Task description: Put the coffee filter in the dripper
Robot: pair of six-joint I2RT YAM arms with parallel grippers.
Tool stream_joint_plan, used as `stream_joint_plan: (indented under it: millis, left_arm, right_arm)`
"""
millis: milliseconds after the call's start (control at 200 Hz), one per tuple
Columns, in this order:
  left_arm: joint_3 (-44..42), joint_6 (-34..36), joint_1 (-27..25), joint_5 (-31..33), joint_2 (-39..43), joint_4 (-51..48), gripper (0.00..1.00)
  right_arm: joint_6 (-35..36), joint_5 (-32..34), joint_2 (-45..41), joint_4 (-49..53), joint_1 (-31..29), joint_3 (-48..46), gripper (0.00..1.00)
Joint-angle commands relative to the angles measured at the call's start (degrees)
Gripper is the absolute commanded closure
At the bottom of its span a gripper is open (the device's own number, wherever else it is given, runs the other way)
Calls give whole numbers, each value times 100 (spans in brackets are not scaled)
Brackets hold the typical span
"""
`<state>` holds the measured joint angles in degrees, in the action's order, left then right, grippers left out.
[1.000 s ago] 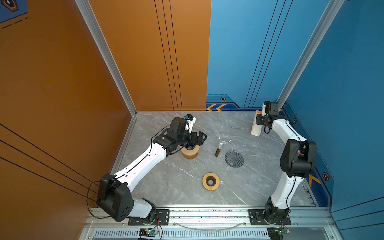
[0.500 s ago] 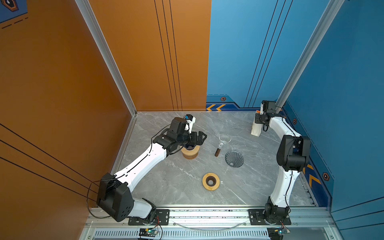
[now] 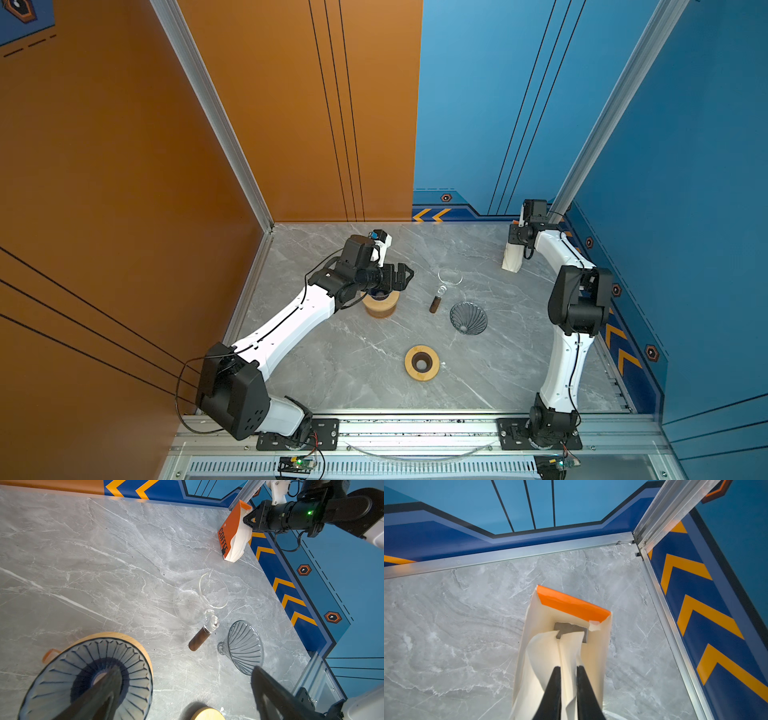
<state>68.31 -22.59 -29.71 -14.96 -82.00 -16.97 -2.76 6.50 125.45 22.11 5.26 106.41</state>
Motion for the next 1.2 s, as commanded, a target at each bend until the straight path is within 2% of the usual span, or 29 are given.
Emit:
stream_joint_plan:
  millis: [0,160,431,661,1197]
  left_arm:
    - [125,-52,-25,68,-7,-60,2]
    - [139,-44,-8,88,2,-81,2]
    - [169,-39,4,92,-1,-121,2]
    - [165,-26,10,59,17,-113,2]
    - [118,-26,10,1,61,-113,2]
  right_arm:
    - [-218,106,170,326,20,220,87]
    - [-305,166,186,390,19,250,89]
    - [-474,164,84,391,11,231,100]
    - [-513,336,-137,397,-64,164,100]
    - [-720,643,-856,443,-140,-627,100]
